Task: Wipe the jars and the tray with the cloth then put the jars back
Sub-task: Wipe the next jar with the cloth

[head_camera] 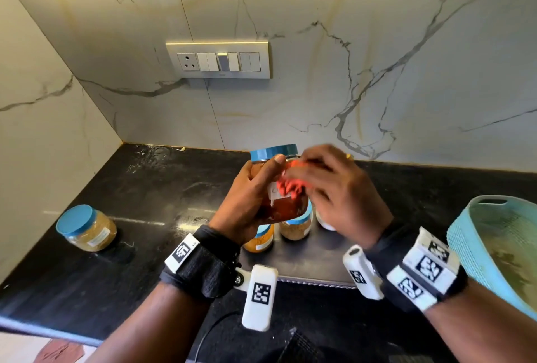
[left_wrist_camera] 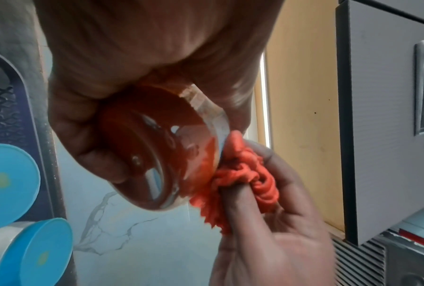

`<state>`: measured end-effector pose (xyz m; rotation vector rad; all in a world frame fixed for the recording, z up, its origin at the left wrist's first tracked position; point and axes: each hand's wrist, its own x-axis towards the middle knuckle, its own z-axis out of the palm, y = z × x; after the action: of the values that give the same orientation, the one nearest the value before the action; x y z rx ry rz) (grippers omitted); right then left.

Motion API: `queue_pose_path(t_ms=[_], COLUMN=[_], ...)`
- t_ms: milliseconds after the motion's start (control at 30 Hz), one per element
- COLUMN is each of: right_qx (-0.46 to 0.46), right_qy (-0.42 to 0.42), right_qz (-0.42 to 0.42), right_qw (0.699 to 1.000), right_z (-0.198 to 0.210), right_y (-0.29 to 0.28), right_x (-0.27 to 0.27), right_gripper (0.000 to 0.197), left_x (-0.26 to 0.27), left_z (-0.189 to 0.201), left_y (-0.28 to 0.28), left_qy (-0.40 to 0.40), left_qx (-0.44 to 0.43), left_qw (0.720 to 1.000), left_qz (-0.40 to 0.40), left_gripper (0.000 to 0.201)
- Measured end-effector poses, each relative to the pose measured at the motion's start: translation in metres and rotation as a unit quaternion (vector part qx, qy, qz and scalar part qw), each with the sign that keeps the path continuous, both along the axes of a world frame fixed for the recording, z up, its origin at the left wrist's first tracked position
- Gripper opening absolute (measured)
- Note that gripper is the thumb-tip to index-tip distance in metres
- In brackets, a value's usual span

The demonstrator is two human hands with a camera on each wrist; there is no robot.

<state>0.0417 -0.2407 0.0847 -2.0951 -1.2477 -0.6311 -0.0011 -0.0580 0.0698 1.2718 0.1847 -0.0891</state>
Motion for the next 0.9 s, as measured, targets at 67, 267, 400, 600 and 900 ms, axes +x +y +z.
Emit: queue_pose_path(t_ms=[67,267,400,600,900], right_qx=[0.046,-0.002,0.020,0.113,0.084], right_qy=[0.044,-0.035,-0.015,0.091,0.051], right_qz=[-0.028,0.024,0.028,-0.012,0.016], right_qw=[0.998,0.999,0.999,0.989,0.995], right_z=[0.006,-0.010,-0.010,0.010,-0.001], right_y=[0.002,-0.002,-0.003,0.006,0.002], right_x=[0.013,-0.018,-0.008,0.021,0.000], right_gripper=[0.036,0.023,0.024,0.042,0.039], left_x=[-0.002,0.004,0.002,0.002,0.001], left_z=[0.005,0.020,0.016,0.017,0.013], left_y=[-0.002,0.009,0.006,-0.001,0.008], left_qy=[0.002,0.016,0.024,0.019,0.033], left_qx=[0.008,-0.017,0.004,0.005,-0.031], left_qw=[1.000,0.999,0.999,1.000,0.999], left_qz=[0.001,0.034,0.027,0.005,-0.013], left_gripper=[0.064,0.067,0.063,0.061,0.071])
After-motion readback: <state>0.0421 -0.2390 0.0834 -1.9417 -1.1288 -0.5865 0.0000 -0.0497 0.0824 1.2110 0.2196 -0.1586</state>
